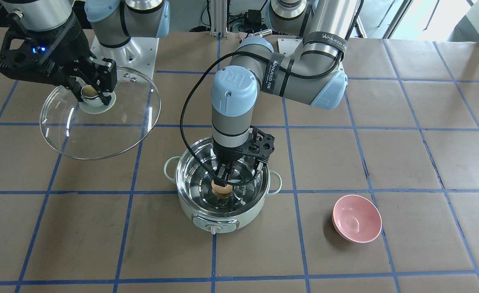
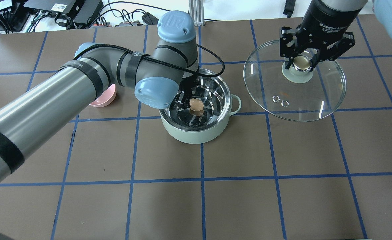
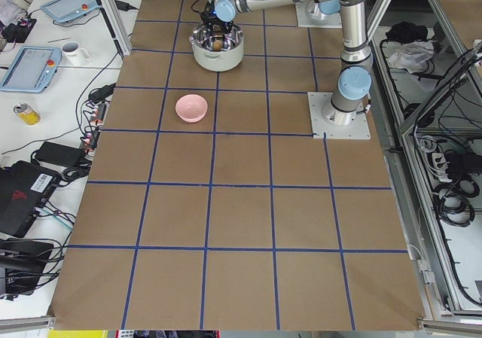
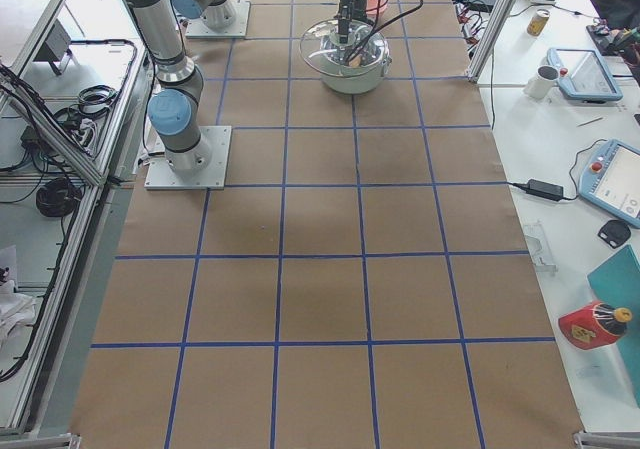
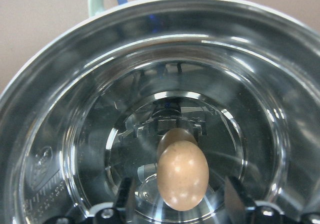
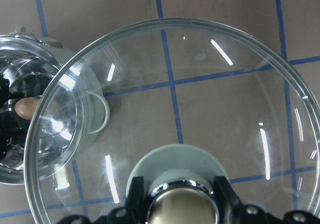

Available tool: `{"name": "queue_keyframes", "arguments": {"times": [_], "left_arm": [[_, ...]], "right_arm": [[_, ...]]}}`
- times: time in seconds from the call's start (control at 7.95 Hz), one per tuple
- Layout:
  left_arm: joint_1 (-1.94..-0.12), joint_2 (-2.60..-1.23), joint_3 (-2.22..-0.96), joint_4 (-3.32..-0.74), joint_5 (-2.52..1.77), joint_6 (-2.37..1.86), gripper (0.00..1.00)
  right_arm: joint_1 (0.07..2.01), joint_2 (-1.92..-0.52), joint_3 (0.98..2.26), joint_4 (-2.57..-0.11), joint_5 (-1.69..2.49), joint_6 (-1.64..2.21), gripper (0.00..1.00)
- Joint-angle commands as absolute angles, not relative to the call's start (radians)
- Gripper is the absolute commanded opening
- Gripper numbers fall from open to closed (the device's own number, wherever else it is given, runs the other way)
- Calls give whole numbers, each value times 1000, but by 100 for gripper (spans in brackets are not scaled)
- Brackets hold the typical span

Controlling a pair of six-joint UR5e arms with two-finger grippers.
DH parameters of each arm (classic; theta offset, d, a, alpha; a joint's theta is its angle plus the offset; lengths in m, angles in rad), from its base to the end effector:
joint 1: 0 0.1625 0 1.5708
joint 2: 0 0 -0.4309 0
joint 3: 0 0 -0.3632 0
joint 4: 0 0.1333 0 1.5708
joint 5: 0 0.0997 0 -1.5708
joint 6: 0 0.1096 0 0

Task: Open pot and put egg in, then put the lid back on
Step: 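Lower the egg into the pot and open the left gripper, then raise the left gripper away while the right gripper carries the lid over the pot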

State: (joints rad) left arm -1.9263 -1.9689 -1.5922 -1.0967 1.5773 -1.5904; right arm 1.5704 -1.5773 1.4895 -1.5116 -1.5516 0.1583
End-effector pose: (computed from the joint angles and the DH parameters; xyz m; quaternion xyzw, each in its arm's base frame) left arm -0.3346 -0.5204 0.3078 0.5788 -0.8150 0.0180 0.0207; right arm 0.1352 -0.4618 0.5186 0.0791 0.9967 -0.0135 0.0107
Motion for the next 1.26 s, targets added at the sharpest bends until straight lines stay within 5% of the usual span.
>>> {"name": "queue_keyframes", "arguments": {"times": [0.0, 0.38, 0.75, 1.13], "left_arm": [[-1893, -1866, -1579, -1144, 1653, -1406, 66], [-1728, -1757, -1578, -1192, 1669, -1040, 76], [-1638, -1723, -1569, -1193, 1674, -573, 100], [-1638, -1704, -1571, -1244, 1678, -103, 100]], "right_arm": [[1575, -1566, 1488, -1523, -1540, 172, 13], [1671, -1501, 1471, -1592, -1542, 286, 7], [1926, -1271, 1404, -1785, -1559, 570, 0], [1985, -1168, 1353, -1813, -1559, 597, 0]]}}
